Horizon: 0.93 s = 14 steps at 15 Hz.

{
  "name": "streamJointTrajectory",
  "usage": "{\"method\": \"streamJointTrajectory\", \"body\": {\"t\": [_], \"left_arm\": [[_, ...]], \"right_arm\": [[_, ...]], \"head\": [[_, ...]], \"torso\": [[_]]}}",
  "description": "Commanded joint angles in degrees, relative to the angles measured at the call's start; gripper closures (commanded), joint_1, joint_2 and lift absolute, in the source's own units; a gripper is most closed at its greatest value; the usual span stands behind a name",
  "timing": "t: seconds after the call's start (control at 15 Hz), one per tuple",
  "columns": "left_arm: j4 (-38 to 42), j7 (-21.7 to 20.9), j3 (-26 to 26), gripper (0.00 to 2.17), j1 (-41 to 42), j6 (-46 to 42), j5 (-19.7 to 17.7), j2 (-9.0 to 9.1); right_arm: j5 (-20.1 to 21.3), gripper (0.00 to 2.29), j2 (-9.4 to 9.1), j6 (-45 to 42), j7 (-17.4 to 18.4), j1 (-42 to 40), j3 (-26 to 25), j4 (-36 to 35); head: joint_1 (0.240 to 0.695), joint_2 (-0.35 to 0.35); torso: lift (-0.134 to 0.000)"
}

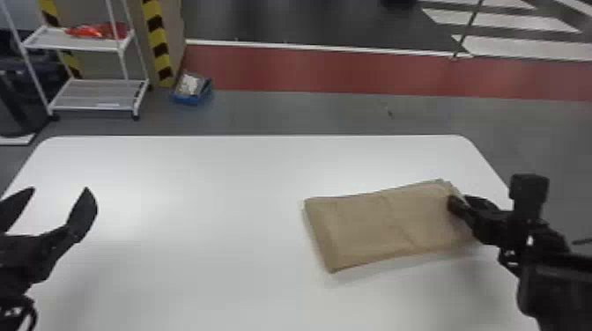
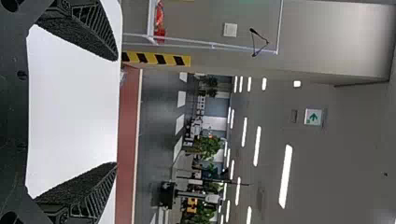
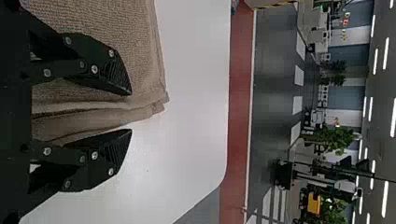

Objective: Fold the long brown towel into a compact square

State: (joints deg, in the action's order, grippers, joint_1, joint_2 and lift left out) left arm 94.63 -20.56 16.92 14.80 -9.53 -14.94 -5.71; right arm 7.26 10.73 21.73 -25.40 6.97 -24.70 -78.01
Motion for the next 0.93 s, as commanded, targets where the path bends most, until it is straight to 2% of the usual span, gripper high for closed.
{"method": "streamJointTrajectory", "body": {"t": [0.0, 0.07, 0.2, 0.33, 0.47, 0.67, 0.73, 0.87], "left_arm": [[0.0, 0.0, 0.0, 0.08, 0.1, 0.0, 0.0, 0.00], [0.0, 0.0, 0.1, 0.08, 0.1, 0.0, 0.0, 0.00], [0.0, -0.1, 0.2, 0.08, 0.2, -0.2, 0.0, 0.00], [0.1, -0.2, 0.2, 0.08, 0.3, -0.2, 0.0, 0.00], [0.1, -0.2, 0.4, 0.08, 0.3, -0.2, 0.0, 0.00], [0.2, -0.2, 0.4, 0.08, 0.4, 0.0, 0.0, 0.00], [0.2, -0.2, 0.4, 0.08, 0.5, -0.2, -0.1, 0.00], [0.2, -0.3, 0.3, 0.08, 0.7, -0.2, -0.3, 0.00]], "right_arm": [[-0.5, 1.18, -0.27, -1.2, 0.1, -0.1, -0.3, 0.8], [-0.7, 1.18, -0.35, -2.3, 0.1, -0.3, -0.5, 1.1], [-0.8, 1.40, -0.71, -3.0, 0.2, -0.5, -0.9, 1.2], [-3.1, 1.40, -1.06, -3.3, 0.2, -2.0, -1.8, -1.3], [-7.3, 1.40, -2.11, -2.3, 0.1, -4.1, -3.1, -8.1], [-10.8, 1.40, -2.82, 8.3, -0.2, -5.7, -3.6, -21.0], [-10.5, 1.40, -3.26, 11.1, -0.4, -6.0, -3.2, -23.8], [-7.8, 1.40, -3.96, 12.5, -0.4, -5.7, -2.8, -23.4]], "head": [[0.695, -0.118], [0.695, -0.118], [0.695, -0.117], [0.695, -0.116], [0.695, -0.118], [0.695, -0.115], [0.695, -0.112], [0.695, -0.096]], "torso": [[-0.125], [-0.125], [-0.125], [-0.125], [-0.125], [-0.125], [-0.125], [-0.125]]}}
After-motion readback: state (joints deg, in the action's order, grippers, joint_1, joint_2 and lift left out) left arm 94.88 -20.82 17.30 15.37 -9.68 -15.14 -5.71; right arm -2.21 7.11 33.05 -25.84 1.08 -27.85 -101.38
